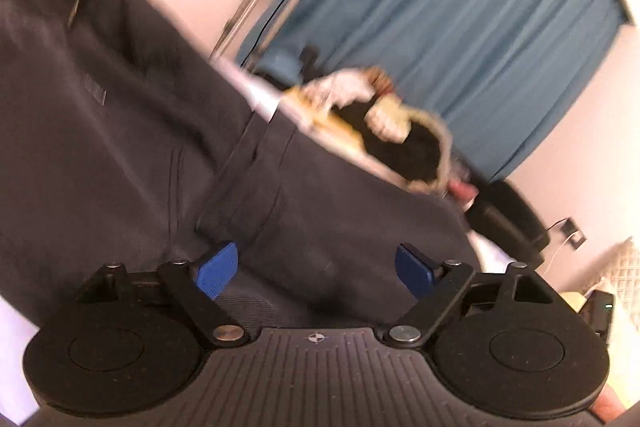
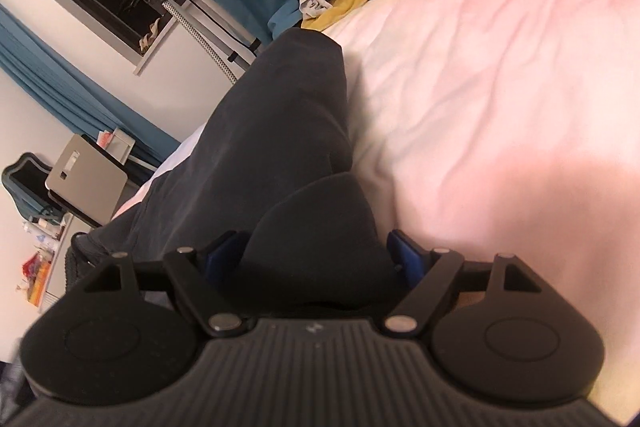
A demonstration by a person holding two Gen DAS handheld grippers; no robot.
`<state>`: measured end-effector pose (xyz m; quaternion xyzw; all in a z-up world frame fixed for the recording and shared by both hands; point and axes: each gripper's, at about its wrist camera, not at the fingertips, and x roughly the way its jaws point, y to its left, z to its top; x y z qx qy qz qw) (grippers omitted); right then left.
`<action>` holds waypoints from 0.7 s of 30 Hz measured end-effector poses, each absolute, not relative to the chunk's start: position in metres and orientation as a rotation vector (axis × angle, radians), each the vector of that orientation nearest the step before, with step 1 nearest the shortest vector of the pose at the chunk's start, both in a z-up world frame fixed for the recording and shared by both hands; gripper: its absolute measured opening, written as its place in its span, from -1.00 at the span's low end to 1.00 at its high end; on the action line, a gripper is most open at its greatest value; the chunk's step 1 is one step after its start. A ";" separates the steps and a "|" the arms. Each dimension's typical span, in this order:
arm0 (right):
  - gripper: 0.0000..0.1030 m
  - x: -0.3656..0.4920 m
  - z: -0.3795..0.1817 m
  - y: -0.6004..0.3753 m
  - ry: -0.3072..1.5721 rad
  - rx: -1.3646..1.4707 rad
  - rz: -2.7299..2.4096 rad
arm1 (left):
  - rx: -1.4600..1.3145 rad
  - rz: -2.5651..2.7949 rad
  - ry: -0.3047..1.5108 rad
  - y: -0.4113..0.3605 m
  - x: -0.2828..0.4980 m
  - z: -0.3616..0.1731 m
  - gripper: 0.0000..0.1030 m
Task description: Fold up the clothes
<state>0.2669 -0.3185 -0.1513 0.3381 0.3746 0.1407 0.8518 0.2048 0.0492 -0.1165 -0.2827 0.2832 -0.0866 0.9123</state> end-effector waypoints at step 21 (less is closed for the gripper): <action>0.66 0.261 -0.147 -0.327 0.542 0.788 0.417 | -0.598 -0.079 0.448 0.049 0.185 -0.083 -0.53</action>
